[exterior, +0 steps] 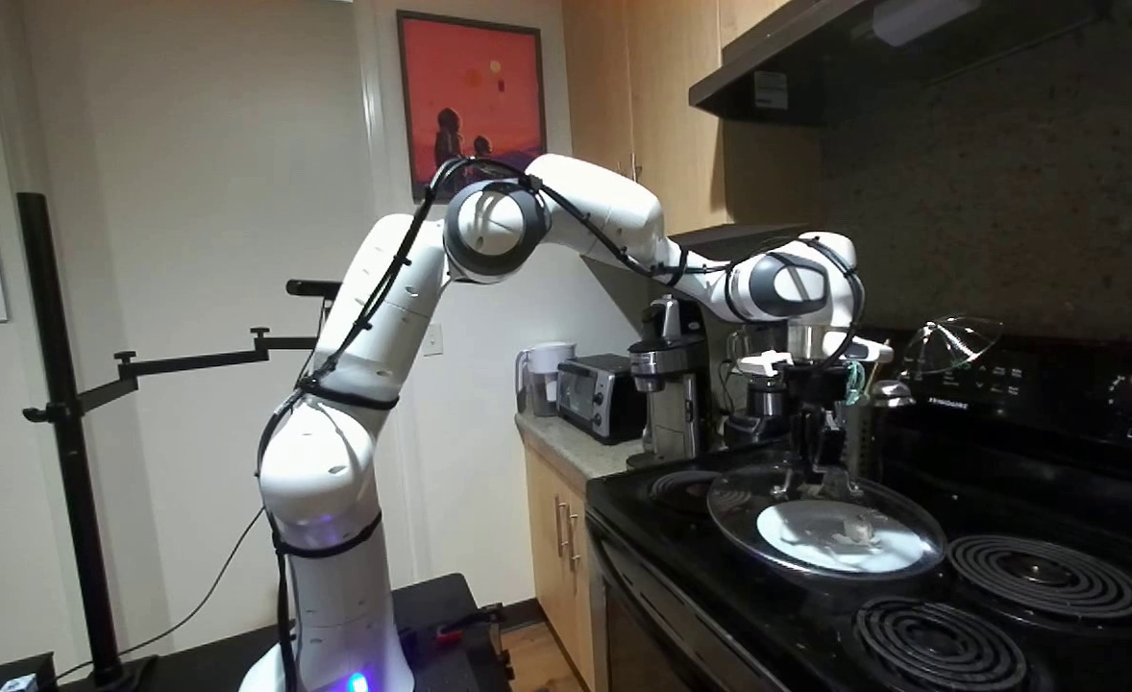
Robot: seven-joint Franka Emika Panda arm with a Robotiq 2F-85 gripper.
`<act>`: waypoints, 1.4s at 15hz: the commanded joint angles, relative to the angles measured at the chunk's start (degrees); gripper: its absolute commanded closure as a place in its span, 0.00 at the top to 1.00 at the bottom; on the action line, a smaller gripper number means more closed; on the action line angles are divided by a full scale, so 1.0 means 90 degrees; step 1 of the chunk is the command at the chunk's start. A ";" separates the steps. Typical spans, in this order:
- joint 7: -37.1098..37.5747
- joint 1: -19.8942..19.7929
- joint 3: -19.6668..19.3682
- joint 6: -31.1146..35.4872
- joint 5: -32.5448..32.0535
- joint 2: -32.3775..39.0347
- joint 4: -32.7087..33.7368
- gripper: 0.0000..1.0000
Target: Put the clear lid on the white plate
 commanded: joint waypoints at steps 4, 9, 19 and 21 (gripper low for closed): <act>0.0176 0.0041 0.0038 -0.0064 0.0062 0.0116 0.0441 0.03; 0.0335 0.0136 0.0044 -0.0104 -0.0013 0.0305 0.0753 0.03; 0.0643 0.0242 0.0047 -0.0282 0.0001 0.0923 0.1572 0.03; 0.0641 0.0241 0.0038 -0.0278 -0.0012 0.0997 0.1637 0.03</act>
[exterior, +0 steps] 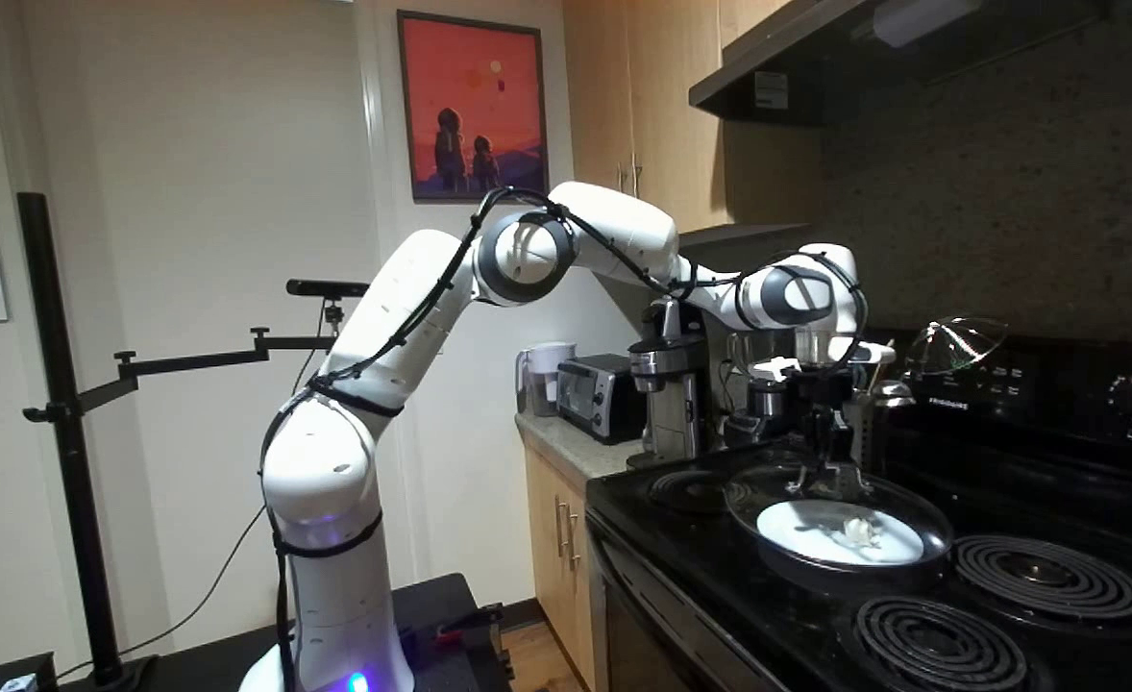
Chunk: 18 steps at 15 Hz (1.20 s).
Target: Put the clear lid on the white plate
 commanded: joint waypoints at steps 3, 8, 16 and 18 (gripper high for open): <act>0.0138 0.0014 -0.0031 -0.0229 -0.0019 0.0119 0.0415 0.03; 0.0109 -0.0002 -0.0045 -0.0180 -0.0029 0.0130 0.0295 0.03; 0.0081 -0.0043 -0.0089 -0.0146 -0.0039 0.0145 0.0223 0.03; 0.0083 -0.0046 -0.0092 -0.0151 -0.0049 0.0144 0.0202 0.03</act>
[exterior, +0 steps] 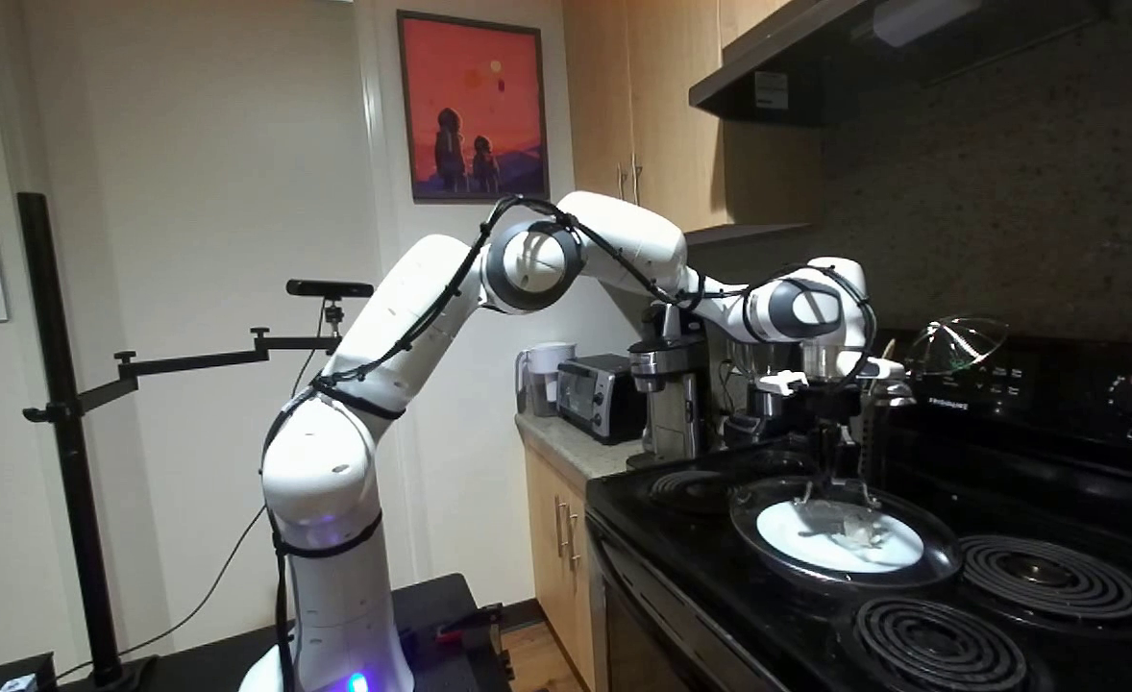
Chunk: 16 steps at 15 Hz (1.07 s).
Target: Put the clear lid on the white plate
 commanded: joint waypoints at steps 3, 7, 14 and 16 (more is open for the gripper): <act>0.0081 0.0013 -0.0038 -0.0131 -0.0062 -0.0120 0.0021 0.03; 0.0074 0.0030 -0.0038 -0.0099 -0.0075 -0.0080 -0.0020 0.03; 0.0057 0.0022 -0.0039 -0.0096 -0.0058 -0.0059 -0.0017 0.03; 0.0059 0.0019 -0.0042 -0.0097 -0.0059 -0.0052 -0.0017 0.03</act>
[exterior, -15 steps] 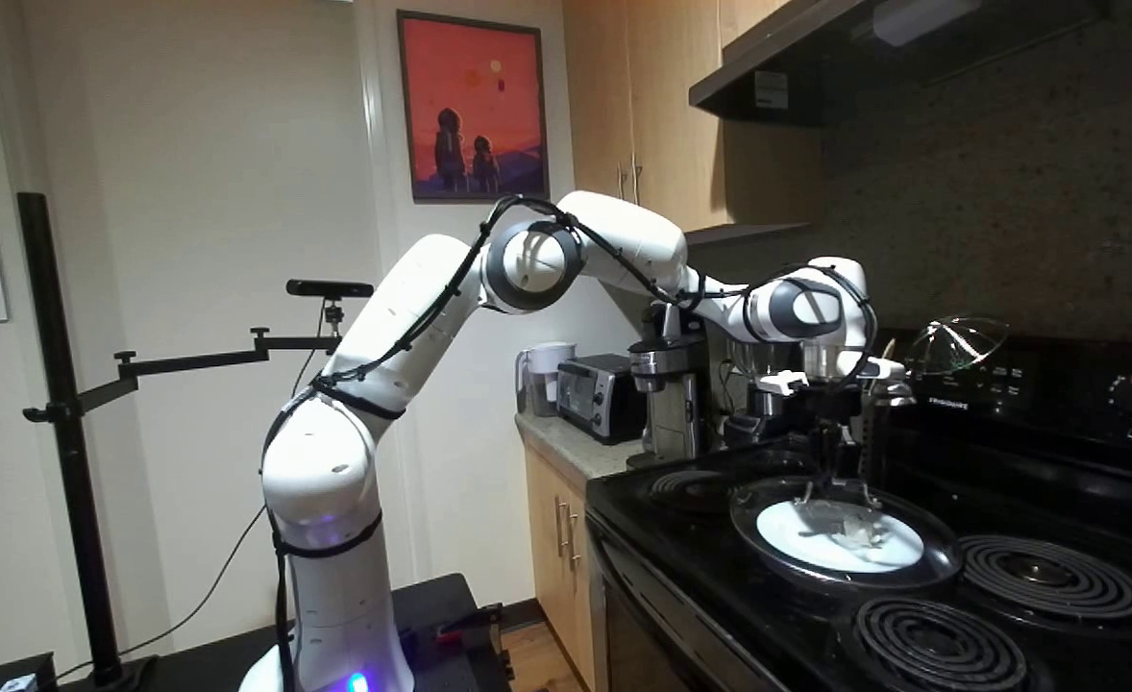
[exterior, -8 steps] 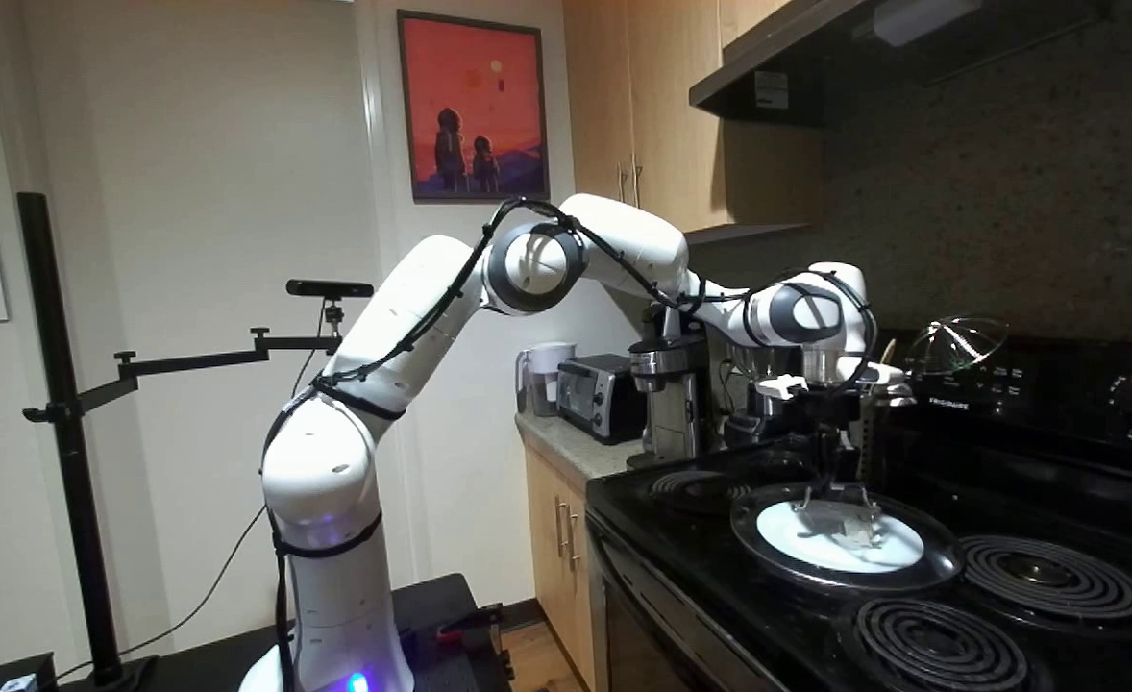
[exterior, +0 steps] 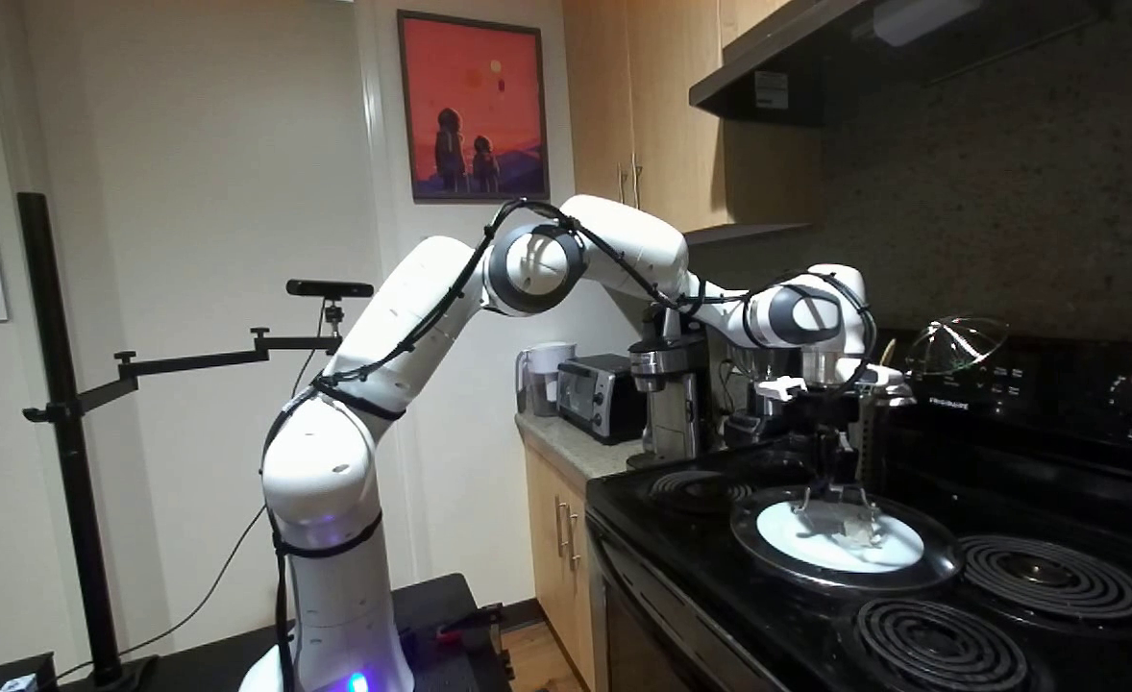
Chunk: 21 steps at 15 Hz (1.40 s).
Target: Put the clear lid on the white plate
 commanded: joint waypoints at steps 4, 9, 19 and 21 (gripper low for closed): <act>0.0081 0.0016 -0.0054 -0.0062 -0.0084 -0.0115 -0.0022 0.03; 0.0110 0.0029 -0.0074 -0.0010 -0.0103 -0.0089 -0.0024 0.03; 0.0146 0.0042 -0.0100 0.0044 -0.0139 -0.0063 -0.0030 0.03; 0.0137 0.0039 -0.0099 0.0042 -0.0138 -0.0069 -0.0036 0.03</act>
